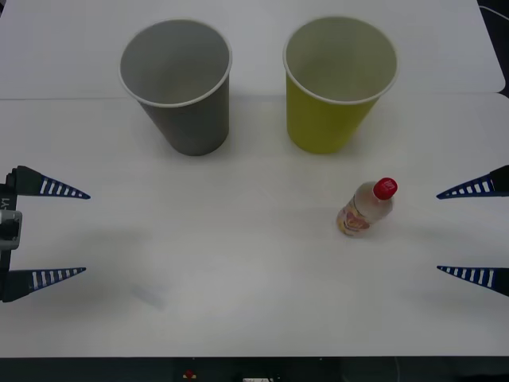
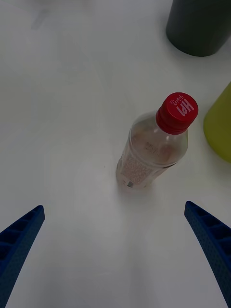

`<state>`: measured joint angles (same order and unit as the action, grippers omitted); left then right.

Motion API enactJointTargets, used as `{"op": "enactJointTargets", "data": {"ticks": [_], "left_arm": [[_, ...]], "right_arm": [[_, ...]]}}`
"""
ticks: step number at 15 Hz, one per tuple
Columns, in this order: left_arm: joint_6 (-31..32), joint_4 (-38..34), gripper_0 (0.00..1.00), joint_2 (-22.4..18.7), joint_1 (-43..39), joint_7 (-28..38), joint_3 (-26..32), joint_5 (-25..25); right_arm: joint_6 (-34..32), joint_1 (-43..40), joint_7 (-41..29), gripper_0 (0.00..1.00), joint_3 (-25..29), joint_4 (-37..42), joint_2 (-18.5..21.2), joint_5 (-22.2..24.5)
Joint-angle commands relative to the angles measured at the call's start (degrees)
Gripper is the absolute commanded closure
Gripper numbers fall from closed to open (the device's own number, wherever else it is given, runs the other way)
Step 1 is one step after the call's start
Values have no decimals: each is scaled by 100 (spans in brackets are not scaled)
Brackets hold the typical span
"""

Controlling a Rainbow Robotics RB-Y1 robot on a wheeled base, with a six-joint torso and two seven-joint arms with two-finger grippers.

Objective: Put the can into the green bin and the plastic bottle into the gray bin

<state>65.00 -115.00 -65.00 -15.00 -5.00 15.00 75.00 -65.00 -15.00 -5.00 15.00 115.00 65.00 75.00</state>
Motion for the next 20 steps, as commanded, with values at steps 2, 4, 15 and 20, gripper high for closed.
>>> {"op": "enactJointTargets", "data": {"ticks": [2, 4, 15, 20], "left_arm": [[0, 0, 0, 0, 0, 0, 0, 0], [0, 0, 0, 0, 0, 0, 0, 0], [0, 0, 0, 0, 0, 0, 0, 0], [0, 0, 0, 0, 0, 0, 0, 0]], "right_arm": [[5, -82, 17, 0, -15, -13, -66, -47], [31, -144, 69, 0, 3, -48, -22, -346], [682, -381, 1994, 0, -568, -1138, -14, -1752], [1191, -135, 3119, 0, -1210, -1665, -198, -2349]]}}
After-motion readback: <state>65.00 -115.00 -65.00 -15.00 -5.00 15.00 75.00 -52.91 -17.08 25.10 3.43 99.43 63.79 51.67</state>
